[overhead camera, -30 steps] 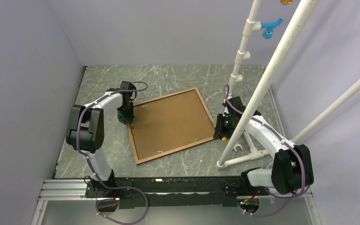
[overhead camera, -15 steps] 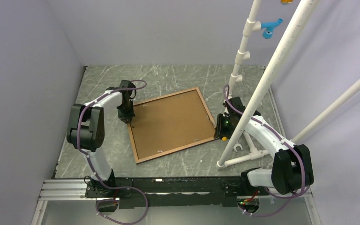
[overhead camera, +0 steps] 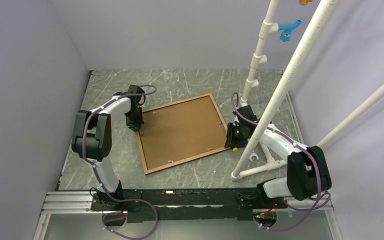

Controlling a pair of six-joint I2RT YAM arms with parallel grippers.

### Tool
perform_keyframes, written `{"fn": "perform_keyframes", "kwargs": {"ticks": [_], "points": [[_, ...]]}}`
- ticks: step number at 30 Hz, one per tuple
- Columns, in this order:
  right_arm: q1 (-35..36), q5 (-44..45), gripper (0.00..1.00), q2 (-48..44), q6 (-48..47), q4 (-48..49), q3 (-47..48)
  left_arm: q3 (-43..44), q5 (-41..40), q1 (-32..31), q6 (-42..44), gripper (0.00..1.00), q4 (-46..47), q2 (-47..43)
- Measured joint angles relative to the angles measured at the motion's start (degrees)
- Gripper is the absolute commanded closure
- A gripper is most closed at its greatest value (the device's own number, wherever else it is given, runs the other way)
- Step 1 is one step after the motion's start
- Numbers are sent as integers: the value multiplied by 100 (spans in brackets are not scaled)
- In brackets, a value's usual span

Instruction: Take the photo out of the frame

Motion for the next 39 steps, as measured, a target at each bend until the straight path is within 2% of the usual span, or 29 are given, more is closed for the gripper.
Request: {"fn": "perform_keyframes", "kwargs": {"ticks": [11, 14, 19, 24, 34, 39], "points": [[61, -260, 100, 22, -181, 608, -13, 2, 28, 9, 46, 100, 9, 0], [48, 52, 100, -398, -125, 643, -13, 13, 28, 9, 44, 100, 2, 0], [-240, 1106, 100, -1182, 48, 756, 85, 59, 50, 26, 44, 100, 0, 28], [-605, 1720, 100, -669, -26, 758, 258, 142, 136, 96, 50, 100, -26, 87], [-682, 1412, 100, 345, -404, 914, 267, 323, 131, 133, 101, 100, -118, 212], [-734, 1353, 86, 844, -479, 841, 302, 326, 136, 146, 103, 100, -103, 216]]}}
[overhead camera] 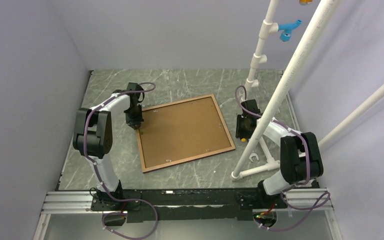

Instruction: Take the photo out of the frame

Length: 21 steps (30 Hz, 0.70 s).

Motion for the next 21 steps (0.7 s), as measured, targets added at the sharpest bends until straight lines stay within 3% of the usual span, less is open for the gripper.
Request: {"fn": "perform_keyframes", "kwargs": {"ticks": [3, 15, 18, 21], "points": [[-4, 13, 76, 138, -17, -87, 72, 0, 13, 7, 0, 100, 0, 0], [-11, 295, 54, 245, -4, -225, 122, 22, 94, 50, 35, 100, -22, 11], [-11, 319, 49, 245, 4, -225, 122, 48, 107, 70, 72, 90, -15, 28], [-11, 358, 45, 245, 9, -225, 122, 48, 116, 101, 151, 72, 24, 26]]}}
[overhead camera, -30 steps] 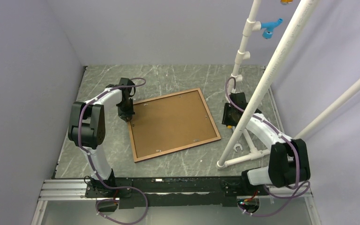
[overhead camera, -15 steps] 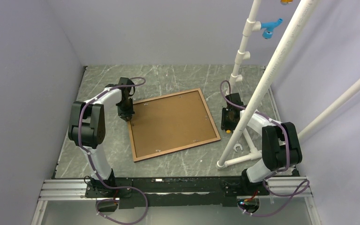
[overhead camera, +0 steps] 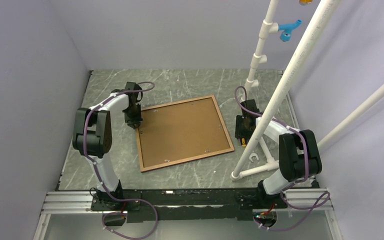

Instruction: Take the photo out of the frame

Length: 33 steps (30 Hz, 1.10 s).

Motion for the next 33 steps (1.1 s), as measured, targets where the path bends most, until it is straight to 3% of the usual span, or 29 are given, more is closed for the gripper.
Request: {"fn": "perform_keyframes", "kwargs": {"ticks": [3, 6, 18, 19, 23, 33], "points": [[0, 24, 41, -46, 0, 0, 0, -70, 46, 35, 164, 60, 107, -46], [0, -24, 38, -219, -4, 2, 2, -284, 81, 63, 295, 54, 280, -249], [278, -1121, 42, -839, -76, 348, 94, -1333, 490, 26, 619, 41, 1069, -2756], [306, -1268, 42, -841, -81, 433, 92, -1436, 529, -74, 656, 42, 1115, -3008], [417, -1725, 47, -833, -83, 787, -4, -1600, 748, -837, 739, 25, 1401, -3447], [505, -1709, 57, -146, -44, 1078, -94, -3180, 1084, -2634, 511, 23, 2286, -4181]]}}
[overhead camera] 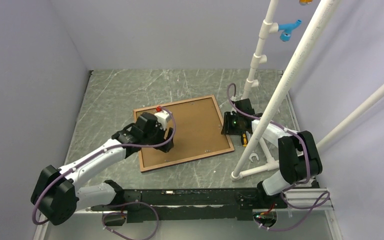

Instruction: Take the photo out of the frame

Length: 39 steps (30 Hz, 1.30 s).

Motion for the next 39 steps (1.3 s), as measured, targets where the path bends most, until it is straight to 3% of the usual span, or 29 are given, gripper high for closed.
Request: {"fn": "perform_keyframes", "kwargs": {"ticks": [11, 17, 18, 27, 39], "points": [[0, 413, 68, 280, 83, 0, -35, -98, -415, -1425, 87, 21, 691, 168], [0, 431, 91, 317, 87, 7, -50, 87, -813, -1991, 431, 7, 925, 824], [0, 431, 100, 317, 59, 7, -50, 118, -892, -2090, 490, 6, 964, 938], [24, 369, 100, 326, -81, -254, 79, 527, -2319, -3261, 1464, 6, 1279, 2149], [-129, -173, 100, 616, -66, -1519, 1117, 802, -4232, -3906, 2618, 5, 1478, 3156]]}}
